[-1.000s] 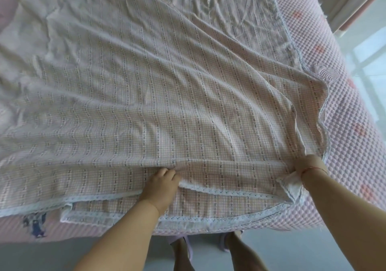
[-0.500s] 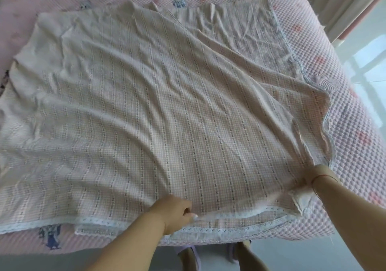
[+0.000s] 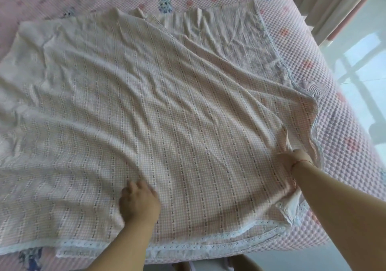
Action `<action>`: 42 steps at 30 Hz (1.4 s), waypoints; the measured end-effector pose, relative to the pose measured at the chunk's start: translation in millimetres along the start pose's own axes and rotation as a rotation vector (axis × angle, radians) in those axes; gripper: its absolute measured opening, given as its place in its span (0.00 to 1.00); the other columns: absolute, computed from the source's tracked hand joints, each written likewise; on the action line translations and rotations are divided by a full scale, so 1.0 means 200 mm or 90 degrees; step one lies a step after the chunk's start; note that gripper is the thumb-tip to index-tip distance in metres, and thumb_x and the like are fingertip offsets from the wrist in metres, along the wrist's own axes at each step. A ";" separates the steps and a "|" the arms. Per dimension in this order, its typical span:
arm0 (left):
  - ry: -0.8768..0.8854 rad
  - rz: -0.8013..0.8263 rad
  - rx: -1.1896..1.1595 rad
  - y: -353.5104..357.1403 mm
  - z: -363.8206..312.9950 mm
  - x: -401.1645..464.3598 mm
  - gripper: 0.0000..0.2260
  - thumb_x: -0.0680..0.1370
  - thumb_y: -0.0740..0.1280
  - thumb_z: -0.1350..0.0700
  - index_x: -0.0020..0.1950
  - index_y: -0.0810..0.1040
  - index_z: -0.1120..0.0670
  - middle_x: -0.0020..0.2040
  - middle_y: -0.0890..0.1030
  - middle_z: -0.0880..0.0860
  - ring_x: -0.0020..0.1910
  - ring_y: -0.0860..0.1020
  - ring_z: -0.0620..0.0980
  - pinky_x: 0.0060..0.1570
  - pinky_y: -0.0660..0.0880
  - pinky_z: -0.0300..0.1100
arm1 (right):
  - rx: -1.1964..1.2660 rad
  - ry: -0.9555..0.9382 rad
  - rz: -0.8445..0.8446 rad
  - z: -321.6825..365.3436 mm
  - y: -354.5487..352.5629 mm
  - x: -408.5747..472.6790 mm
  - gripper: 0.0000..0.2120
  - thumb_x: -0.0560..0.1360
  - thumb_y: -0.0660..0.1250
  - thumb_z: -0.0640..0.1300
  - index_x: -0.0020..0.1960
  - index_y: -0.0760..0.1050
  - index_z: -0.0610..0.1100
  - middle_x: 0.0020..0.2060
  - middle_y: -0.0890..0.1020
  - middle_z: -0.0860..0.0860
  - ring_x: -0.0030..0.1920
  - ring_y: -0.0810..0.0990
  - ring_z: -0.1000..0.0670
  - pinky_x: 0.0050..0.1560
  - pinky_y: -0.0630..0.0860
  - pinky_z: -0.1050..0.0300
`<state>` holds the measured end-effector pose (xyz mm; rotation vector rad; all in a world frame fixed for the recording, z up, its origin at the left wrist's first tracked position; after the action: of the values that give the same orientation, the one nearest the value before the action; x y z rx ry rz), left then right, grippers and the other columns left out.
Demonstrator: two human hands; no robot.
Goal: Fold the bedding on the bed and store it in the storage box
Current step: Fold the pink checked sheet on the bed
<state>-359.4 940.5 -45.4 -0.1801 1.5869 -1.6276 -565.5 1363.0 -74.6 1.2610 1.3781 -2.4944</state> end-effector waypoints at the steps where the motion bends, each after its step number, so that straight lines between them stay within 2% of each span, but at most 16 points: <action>1: 0.055 -0.013 -0.024 -0.04 -0.13 0.01 0.19 0.81 0.55 0.45 0.66 0.68 0.56 0.64 0.70 0.56 0.60 0.71 0.53 0.54 0.73 0.44 | 0.026 -0.006 -0.001 0.04 0.00 0.00 0.14 0.74 0.69 0.45 0.50 0.74 0.34 0.33 0.72 0.44 0.32 0.70 0.46 0.33 0.66 0.55; 4: 0.211 -0.007 -0.151 -0.13 -0.53 -0.02 0.16 0.82 0.56 0.48 0.65 0.68 0.56 0.64 0.69 0.54 0.60 0.70 0.52 0.57 0.72 0.45 | 0.052 -0.003 0.002 0.09 -0.01 0.03 0.20 0.75 0.68 0.45 0.58 0.74 0.30 0.37 0.78 0.41 0.34 0.74 0.45 0.38 0.71 0.54; 6: 0.301 0.034 -0.214 -0.15 -0.77 -0.08 0.16 0.82 0.57 0.49 0.67 0.67 0.56 0.66 0.68 0.54 0.62 0.70 0.53 0.59 0.72 0.47 | 0.007 -0.010 0.024 0.08 -0.03 0.03 0.19 0.77 0.64 0.46 0.61 0.73 0.32 0.51 0.80 0.38 0.47 0.78 0.41 0.47 0.74 0.51; 7: 0.345 0.077 -0.229 -0.14 -0.89 -0.13 0.18 0.82 0.57 0.49 0.69 0.66 0.55 0.68 0.66 0.54 0.63 0.70 0.53 0.60 0.72 0.48 | -0.017 -0.018 0.031 0.06 -0.05 0.03 0.19 0.78 0.62 0.47 0.61 0.73 0.33 0.53 0.79 0.38 0.51 0.78 0.41 0.50 0.74 0.53; 10: 0.449 0.262 -0.224 -0.04 -1.18 -0.30 0.22 0.82 0.57 0.46 0.74 0.63 0.52 0.73 0.62 0.52 0.68 0.69 0.55 0.65 0.69 0.51 | -0.045 -0.027 0.050 -0.04 -0.10 0.07 0.19 0.78 0.63 0.48 0.59 0.76 0.33 0.52 0.79 0.39 0.50 0.76 0.43 0.47 0.69 0.57; 12: 0.493 0.340 -0.184 0.01 -1.30 -0.41 0.23 0.81 0.57 0.43 0.74 0.65 0.50 0.72 0.64 0.52 0.69 0.68 0.57 0.68 0.67 0.49 | -0.083 -0.037 0.047 -0.11 -0.14 0.10 0.18 0.79 0.62 0.50 0.58 0.77 0.36 0.52 0.80 0.41 0.53 0.78 0.43 0.47 0.70 0.57; 15: 0.513 0.418 -0.111 0.06 -1.38 -0.52 0.23 0.81 0.59 0.43 0.75 0.64 0.50 0.72 0.66 0.55 0.68 0.69 0.57 0.66 0.67 0.47 | -0.106 -0.061 0.125 -0.18 -0.09 0.08 0.15 0.75 0.67 0.45 0.58 0.77 0.37 0.52 0.80 0.41 0.53 0.78 0.43 0.47 0.73 0.59; 19: 0.519 0.516 -0.074 0.15 -1.44 -0.64 0.20 0.79 0.60 0.48 0.70 0.69 0.49 0.69 0.71 0.56 0.67 0.71 0.58 0.62 0.69 0.48 | -0.277 -0.073 0.298 -0.30 0.02 0.00 0.10 0.68 0.67 0.35 0.49 0.77 0.42 0.37 0.78 0.47 0.34 0.77 0.50 0.26 0.71 0.63; 21: 0.481 0.592 -0.083 0.20 -1.43 -0.70 0.21 0.78 0.61 0.46 0.71 0.69 0.47 0.69 0.72 0.53 0.68 0.71 0.57 0.62 0.69 0.48 | -0.403 -0.082 0.334 -0.36 0.00 -0.02 0.07 0.71 0.64 0.34 0.48 0.75 0.42 0.33 0.75 0.49 0.33 0.78 0.50 0.22 0.68 0.64; 22: 0.440 0.622 -0.104 0.21 -1.42 -0.71 0.23 0.77 0.63 0.45 0.72 0.68 0.44 0.67 0.74 0.52 0.65 0.74 0.56 0.60 0.71 0.48 | -0.416 -0.072 0.340 -0.37 -0.03 -0.01 0.05 0.73 0.63 0.34 0.47 0.74 0.41 0.33 0.75 0.49 0.31 0.78 0.51 0.23 0.69 0.64; 24: 0.359 0.670 -0.203 0.22 -1.43 -0.72 0.22 0.75 0.65 0.43 0.69 0.72 0.44 0.61 0.78 0.54 0.51 0.80 0.54 0.53 0.76 0.49 | -0.389 -0.051 0.308 -0.36 -0.10 0.02 0.03 0.72 0.62 0.33 0.44 0.74 0.38 0.38 0.80 0.45 0.29 0.78 0.52 0.25 0.73 0.63; 26: 0.345 0.626 -0.281 0.15 -1.47 -0.70 0.18 0.77 0.65 0.42 0.65 0.76 0.46 0.61 0.77 0.53 0.45 0.79 0.51 0.53 0.77 0.49 | -0.379 -0.099 0.216 -0.25 -0.21 0.03 0.05 0.70 0.63 0.37 0.44 0.74 0.36 0.43 0.80 0.44 0.36 0.80 0.48 0.28 0.75 0.60; 29: 0.336 0.465 -0.361 -0.03 -1.50 -0.60 0.14 0.77 0.63 0.40 0.59 0.76 0.43 0.61 0.76 0.48 0.49 0.80 0.49 0.53 0.77 0.46 | -0.286 -0.233 0.090 0.00 -0.34 -0.01 0.14 0.72 0.65 0.43 0.55 0.75 0.38 0.49 0.80 0.44 0.49 0.79 0.45 0.45 0.77 0.56; 33: 0.300 0.314 -0.408 -0.29 -1.51 -0.54 0.15 0.80 0.59 0.41 0.58 0.75 0.49 0.54 0.78 0.49 0.50 0.79 0.48 0.49 0.77 0.45 | -0.125 -0.332 0.052 0.25 -0.44 -0.11 0.10 0.74 0.66 0.45 0.51 0.78 0.39 0.46 0.82 0.44 0.44 0.78 0.48 0.44 0.74 0.57; 37: 0.259 0.196 -0.485 -0.51 -1.49 -0.57 0.14 0.80 0.58 0.41 0.54 0.74 0.49 0.50 0.81 0.51 0.47 0.80 0.49 0.40 0.75 0.41 | 0.086 -0.386 0.075 0.39 -0.56 -0.21 0.07 0.73 0.68 0.49 0.41 0.74 0.46 0.37 0.82 0.48 0.39 0.81 0.47 0.45 0.81 0.50; 42: 0.218 0.095 -0.662 -0.76 -1.47 -0.83 0.11 0.81 0.59 0.46 0.51 0.76 0.52 0.43 0.82 0.53 0.41 0.80 0.50 0.43 0.76 0.46 | 0.262 -0.468 0.116 0.44 -0.89 -0.46 0.09 0.76 0.66 0.45 0.38 0.72 0.45 0.32 0.79 0.49 0.30 0.77 0.52 0.35 0.77 0.56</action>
<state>-503.6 1245.9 103.8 -0.3173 2.5194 -0.5998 -626.6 1377.1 135.8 0.3558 0.5772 -2.7393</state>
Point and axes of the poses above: each hand's wrist, its own x-axis towards the middle knuckle, its own y-axis out of the palm, z = x × y, the point moved 9 cm from there along x, towards the middle knuckle
